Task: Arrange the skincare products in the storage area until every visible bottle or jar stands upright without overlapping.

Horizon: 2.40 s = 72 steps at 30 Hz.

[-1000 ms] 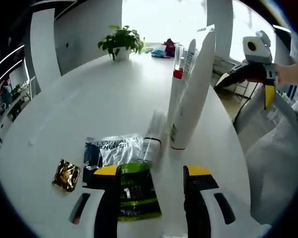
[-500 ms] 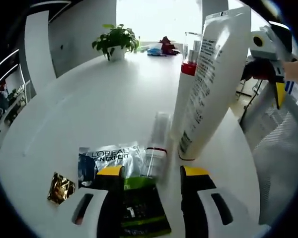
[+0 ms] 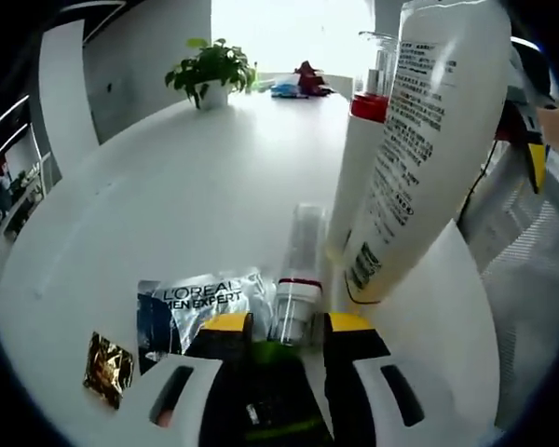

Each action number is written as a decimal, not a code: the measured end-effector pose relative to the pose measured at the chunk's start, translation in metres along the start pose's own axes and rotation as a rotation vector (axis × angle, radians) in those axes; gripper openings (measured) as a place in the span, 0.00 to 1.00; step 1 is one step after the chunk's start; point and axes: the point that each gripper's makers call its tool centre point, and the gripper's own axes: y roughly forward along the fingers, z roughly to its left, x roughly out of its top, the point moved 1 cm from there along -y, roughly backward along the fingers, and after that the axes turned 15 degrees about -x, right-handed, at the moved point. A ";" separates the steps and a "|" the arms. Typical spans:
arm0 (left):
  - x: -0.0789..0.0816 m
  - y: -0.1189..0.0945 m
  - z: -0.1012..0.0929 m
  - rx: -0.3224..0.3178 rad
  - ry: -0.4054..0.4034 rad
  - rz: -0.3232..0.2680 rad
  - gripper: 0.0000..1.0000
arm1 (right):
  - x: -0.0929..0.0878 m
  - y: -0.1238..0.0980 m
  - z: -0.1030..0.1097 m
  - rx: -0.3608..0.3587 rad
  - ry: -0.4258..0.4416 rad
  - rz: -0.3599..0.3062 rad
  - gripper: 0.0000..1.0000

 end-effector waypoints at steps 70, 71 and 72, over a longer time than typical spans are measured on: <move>0.001 -0.131 -0.049 0.191 -0.162 -0.061 0.19 | 0.004 -0.003 0.009 0.039 -0.100 -0.046 0.81; 0.000 -0.133 -0.050 0.193 -0.161 -0.060 0.19 | 0.004 -0.003 0.009 0.040 -0.106 -0.045 0.80; 0.000 -0.134 -0.051 0.194 -0.161 -0.059 0.19 | 0.004 -0.003 0.010 0.041 -0.109 -0.045 0.80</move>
